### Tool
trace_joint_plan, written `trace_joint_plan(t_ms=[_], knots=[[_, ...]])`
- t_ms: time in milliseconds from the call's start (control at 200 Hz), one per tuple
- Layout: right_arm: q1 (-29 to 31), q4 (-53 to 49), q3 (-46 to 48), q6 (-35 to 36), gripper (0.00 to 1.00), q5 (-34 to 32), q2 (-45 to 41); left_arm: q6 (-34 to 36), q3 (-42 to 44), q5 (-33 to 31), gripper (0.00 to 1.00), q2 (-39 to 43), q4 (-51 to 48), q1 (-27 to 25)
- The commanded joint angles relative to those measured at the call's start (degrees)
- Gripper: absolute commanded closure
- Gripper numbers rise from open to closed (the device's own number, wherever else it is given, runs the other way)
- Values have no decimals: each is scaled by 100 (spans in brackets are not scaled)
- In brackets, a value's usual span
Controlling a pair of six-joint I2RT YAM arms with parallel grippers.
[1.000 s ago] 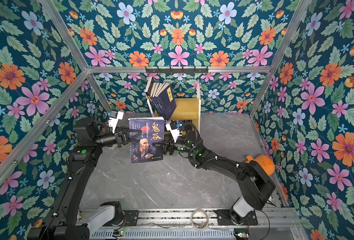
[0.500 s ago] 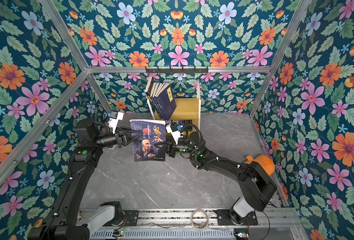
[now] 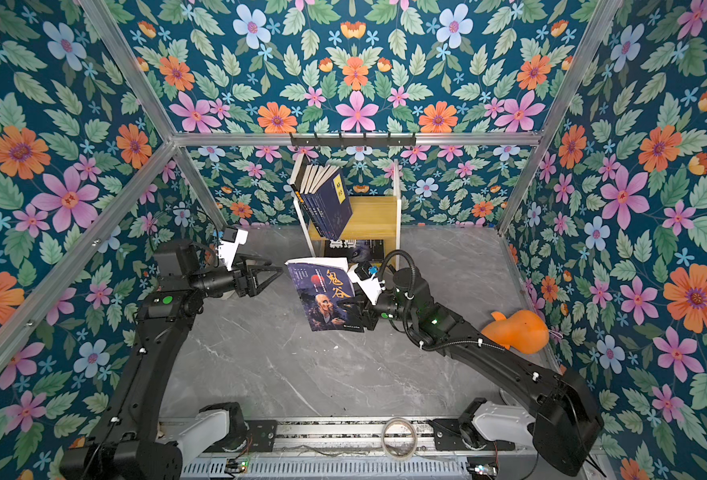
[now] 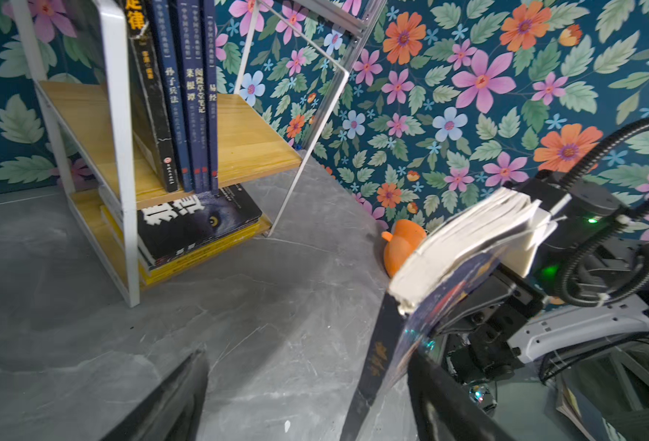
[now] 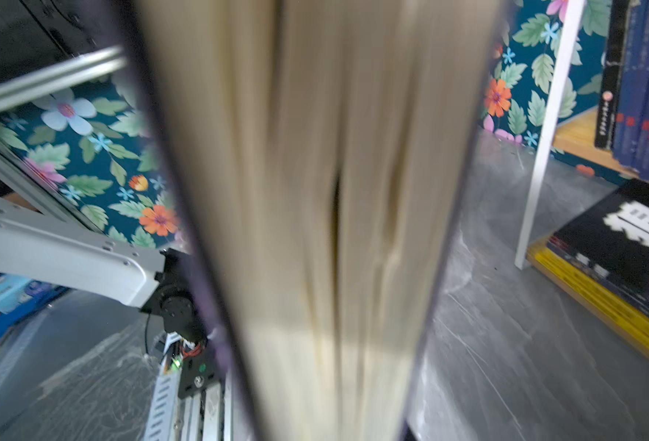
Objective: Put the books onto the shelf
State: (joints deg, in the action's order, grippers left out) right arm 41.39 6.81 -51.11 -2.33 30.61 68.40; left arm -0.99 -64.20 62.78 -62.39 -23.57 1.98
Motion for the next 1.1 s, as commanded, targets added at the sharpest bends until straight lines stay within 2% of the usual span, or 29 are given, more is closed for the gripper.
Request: trace_joint_plan(t_ms=[0, 145, 265, 325, 435, 625, 875, 1095], knots=[[0, -1028, -60, 932, 100, -375, -244, 762, -73, -284, 14, -48, -464, 4], [-3, -1825, -112, 1483, 100, -640, -315, 1255, -133, -369, 10, -100, -749, 2], [9, -2569, -354, 1919, 100, -714, -113, 2146, -108, 51, 9, -147, -1159, -2], [61, -2958, -515, 2132, 100, -777, 37, 2364, -36, 209, 9, -175, -1248, -30], [234, -3578, -838, 2409, 100, -1124, 337, 3112, -28, 519, 8, -171, -1670, -72], [568, -4224, -1252, 2815, 100, -1392, 795, 4042, 195, 239, 6, -160, -2160, -393], [835, -4243, -1600, 2889, 100, -1361, 1195, 4273, 603, -546, 6, -101, -2106, -978], [980, -4270, -1902, 2910, 100, -1207, 1493, 4189, 883, -571, 5, -133, -2031, -1434]])
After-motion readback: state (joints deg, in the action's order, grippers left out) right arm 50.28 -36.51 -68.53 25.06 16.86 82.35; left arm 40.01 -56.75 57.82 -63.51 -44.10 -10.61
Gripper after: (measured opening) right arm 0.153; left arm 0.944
